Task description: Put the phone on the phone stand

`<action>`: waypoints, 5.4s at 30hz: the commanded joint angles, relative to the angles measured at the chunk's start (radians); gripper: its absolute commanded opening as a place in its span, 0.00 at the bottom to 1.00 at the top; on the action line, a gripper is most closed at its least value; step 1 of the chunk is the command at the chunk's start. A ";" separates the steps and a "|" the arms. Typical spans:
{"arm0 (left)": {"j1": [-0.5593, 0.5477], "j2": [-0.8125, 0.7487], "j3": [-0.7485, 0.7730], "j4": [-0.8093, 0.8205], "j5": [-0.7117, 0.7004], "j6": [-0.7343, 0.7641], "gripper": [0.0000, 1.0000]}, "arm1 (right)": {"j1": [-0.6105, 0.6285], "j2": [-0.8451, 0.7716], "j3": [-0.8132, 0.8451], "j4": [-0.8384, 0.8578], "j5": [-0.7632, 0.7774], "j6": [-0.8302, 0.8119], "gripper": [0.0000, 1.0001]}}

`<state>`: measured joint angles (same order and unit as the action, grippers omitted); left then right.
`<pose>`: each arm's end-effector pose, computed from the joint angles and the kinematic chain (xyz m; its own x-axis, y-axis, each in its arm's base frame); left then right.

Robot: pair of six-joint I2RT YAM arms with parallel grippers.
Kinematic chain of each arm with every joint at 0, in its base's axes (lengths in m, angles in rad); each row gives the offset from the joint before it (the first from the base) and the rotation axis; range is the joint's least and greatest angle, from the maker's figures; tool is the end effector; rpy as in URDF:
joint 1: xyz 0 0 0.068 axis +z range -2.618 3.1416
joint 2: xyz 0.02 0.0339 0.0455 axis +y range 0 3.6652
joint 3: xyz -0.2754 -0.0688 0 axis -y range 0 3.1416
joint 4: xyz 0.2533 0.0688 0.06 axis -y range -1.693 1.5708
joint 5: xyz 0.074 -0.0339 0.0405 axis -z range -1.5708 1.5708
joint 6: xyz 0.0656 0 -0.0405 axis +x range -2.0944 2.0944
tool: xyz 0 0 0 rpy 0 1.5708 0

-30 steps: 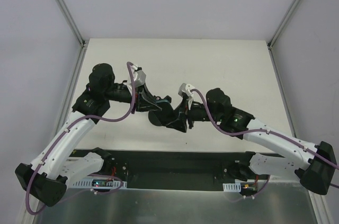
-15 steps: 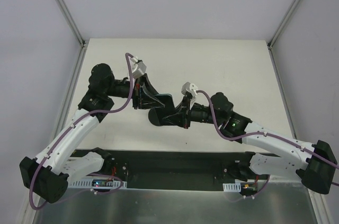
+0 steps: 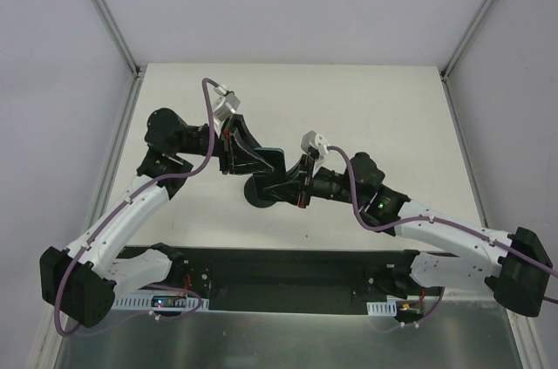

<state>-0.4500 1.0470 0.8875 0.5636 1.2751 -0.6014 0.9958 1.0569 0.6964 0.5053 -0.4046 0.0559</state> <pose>0.1775 -0.1555 0.4076 -0.2279 -0.0730 -0.9709 0.9579 -0.1959 -0.2101 0.1283 0.2454 0.3395 0.0234 0.1306 -0.9912 -0.9861 0.1660 -0.0014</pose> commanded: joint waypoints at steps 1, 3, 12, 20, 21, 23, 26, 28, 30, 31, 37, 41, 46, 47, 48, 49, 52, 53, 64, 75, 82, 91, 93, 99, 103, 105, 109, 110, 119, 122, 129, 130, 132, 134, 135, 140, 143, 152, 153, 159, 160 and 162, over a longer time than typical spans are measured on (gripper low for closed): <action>-0.001 -0.008 0.004 0.105 0.049 -0.066 0.20 | 0.004 0.040 0.052 0.136 0.027 0.024 0.01; -0.003 -0.015 0.001 0.104 0.044 -0.060 0.10 | 0.006 0.049 0.057 0.139 0.038 0.025 0.00; -0.001 -0.178 0.042 -0.374 -0.404 0.307 0.00 | -0.014 -0.012 0.100 -0.261 0.275 -0.036 0.91; 0.000 -0.327 0.005 -0.464 -0.737 0.434 0.00 | -0.174 0.058 0.221 -0.616 0.288 -0.180 0.77; -0.001 -0.337 0.002 -0.461 -0.740 0.437 0.00 | -0.177 0.090 0.229 -0.617 0.276 -0.201 0.68; -0.001 -0.341 -0.004 -0.461 -0.746 0.448 0.00 | -0.175 0.121 0.248 -0.602 0.227 -0.247 0.57; -0.001 -0.338 -0.009 -0.455 -0.743 0.453 0.00 | -0.175 0.156 0.242 -0.521 0.199 -0.255 0.42; -0.001 -0.331 -0.010 -0.456 -0.741 0.457 0.00 | -0.174 0.186 0.249 -0.511 0.197 -0.252 0.41; -0.001 -0.321 -0.009 -0.456 -0.721 0.460 0.00 | -0.169 0.213 0.265 -0.481 0.207 -0.255 0.41; 0.000 -0.315 -0.009 -0.456 -0.712 0.462 0.00 | -0.168 0.221 0.268 -0.476 0.202 -0.254 0.41; -0.001 -0.285 -0.005 -0.447 -0.631 0.453 0.00 | -0.148 0.270 0.291 -0.442 0.174 -0.252 0.42; -0.001 -0.265 -0.007 -0.432 -0.562 0.453 0.00 | -0.141 0.290 0.299 -0.400 0.181 -0.248 0.41; -0.001 -0.258 -0.024 -0.398 -0.479 0.463 0.00 | -0.143 0.316 0.319 -0.393 0.197 -0.254 0.34; -0.001 -0.258 -0.030 -0.389 -0.464 0.460 0.00 | -0.141 0.319 0.324 -0.392 0.194 -0.257 0.32; 0.000 -0.255 -0.038 -0.374 -0.458 0.456 0.00 | -0.141 0.325 0.327 -0.392 0.191 -0.258 0.28; -0.001 -0.251 -0.056 -0.334 -0.447 0.439 0.00 | -0.141 0.330 0.330 -0.392 0.188 -0.260 0.26; -0.001 -0.228 -0.122 -0.155 -0.370 0.376 0.00 | -0.141 0.333 0.333 -0.393 0.176 -0.272 0.15; -0.001 -0.222 -0.145 -0.089 -0.352 0.347 0.00 | -0.141 0.334 0.334 -0.399 0.162 -0.275 0.12; -0.049 -0.016 -0.220 0.226 -0.295 0.313 0.00 | -0.143 0.361 0.356 -0.418 0.070 -0.303 0.00; -0.049 0.120 -0.193 0.242 -0.151 0.399 0.00 | -0.160 0.361 0.351 -0.401 -0.117 -0.324 0.00; -0.024 0.134 -0.170 0.150 -0.123 0.469 0.00 | -0.172 0.364 0.353 -0.387 -0.210 -0.349 0.00; -0.007 0.162 -0.167 0.122 -0.126 0.480 0.00 | -0.183 0.356 0.357 -0.390 -0.185 -0.352 0.00; -0.004 0.127 -0.150 0.034 -0.189 0.529 0.00 | -0.186 0.335 0.342 -0.386 -0.140 -0.335 0.00; -0.044 -0.065 -0.154 -0.307 -0.741 0.620 0.00 | -0.168 0.256 0.263 -0.308 0.142 -0.213 0.00; -0.134 -0.156 -0.160 -0.416 -1.250 0.491 0.00 | -0.042 0.215 0.233 -0.265 0.655 -0.099 0.01; -0.185 -0.192 -0.218 -0.389 -1.418 0.436 0.00 | 0.107 0.209 0.216 -0.216 0.900 -0.051 0.00; -0.294 -0.188 -0.300 -0.246 -1.733 0.483 0.00 | 0.338 0.244 0.245 -0.205 1.433 0.133 0.00; -0.296 -0.170 -0.302 -0.235 -1.732 0.483 0.00 | 0.395 0.277 0.265 -0.206 1.457 0.125 0.00; -0.296 -0.145 -0.354 -0.079 -1.611 0.532 0.00 | 0.437 0.229 0.328 -0.368 1.230 0.076 0.59; -0.296 -0.153 -0.343 -0.116 -1.603 0.529 0.00 | 0.440 0.092 0.250 -0.445 1.112 0.009 0.74; -0.296 -0.174 -0.247 -0.339 -1.677 0.497 0.00 | 0.435 -0.239 0.008 -0.672 1.032 0.045 0.80; -0.294 -0.195 -0.237 -0.361 -1.695 0.500 0.00 | 0.434 -0.306 -0.048 -0.676 1.030 0.074 0.80; -0.294 -0.229 -0.236 -0.408 -1.730 0.502 0.00 | 0.432 -0.363 -0.096 -0.653 1.027 0.090 0.81; -0.291 -0.284 -0.237 -0.450 -1.818 0.494 0.00 | 0.432 -0.417 -0.136 -0.643 1.030 0.084 0.82; -0.288 -0.303 -0.243 -0.473 -1.841 0.511 0.00 | 0.432 -0.426 -0.141 -0.642 1.033 0.079 0.82; -0.205 -0.441 -0.266 -0.559 -1.870 0.506 0.00 | 0.432 -0.439 -0.138 -0.648 1.015 0.042 0.82; -0.135 -0.521 -0.283 -0.596 -1.812 0.525 0.00 | 0.429 -0.428 -0.143 -0.634 0.984 0.038 0.82; 0.023 -0.677 -0.317 -0.664 -1.606 0.757 0.00 | 0.432 -0.445 -0.186 -0.597 0.931 0.055 0.82; 0.027 -0.686 -0.329 -0.644 -1.591 0.778 0.00 | 0.432 -0.451 -0.189 -0.597 0.931 0.053 0.82; 0.040 -0.683 -0.314 -0.671 -1.519 0.738 0.00 | 0.432 -0.495 -0.193 -0.613 0.934 0.051 0.82; 0.040 -0.688 -0.314 -0.677 -1.542 0.732 0.00 | 0.432 -0.498 -0.195 -0.614 0.934 0.053 0.82; 0.040 -0.696 -0.318 -0.688 -1.559 0.709 0.00 | 0.431 -0.505 -0.196 -0.626 0.938 0.061 0.82</action>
<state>-0.4171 0.3679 0.5442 -0.1936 -0.2771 0.0978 1.4292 0.5762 0.4969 -0.1368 0.5339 0.1120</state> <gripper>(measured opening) 0.055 0.820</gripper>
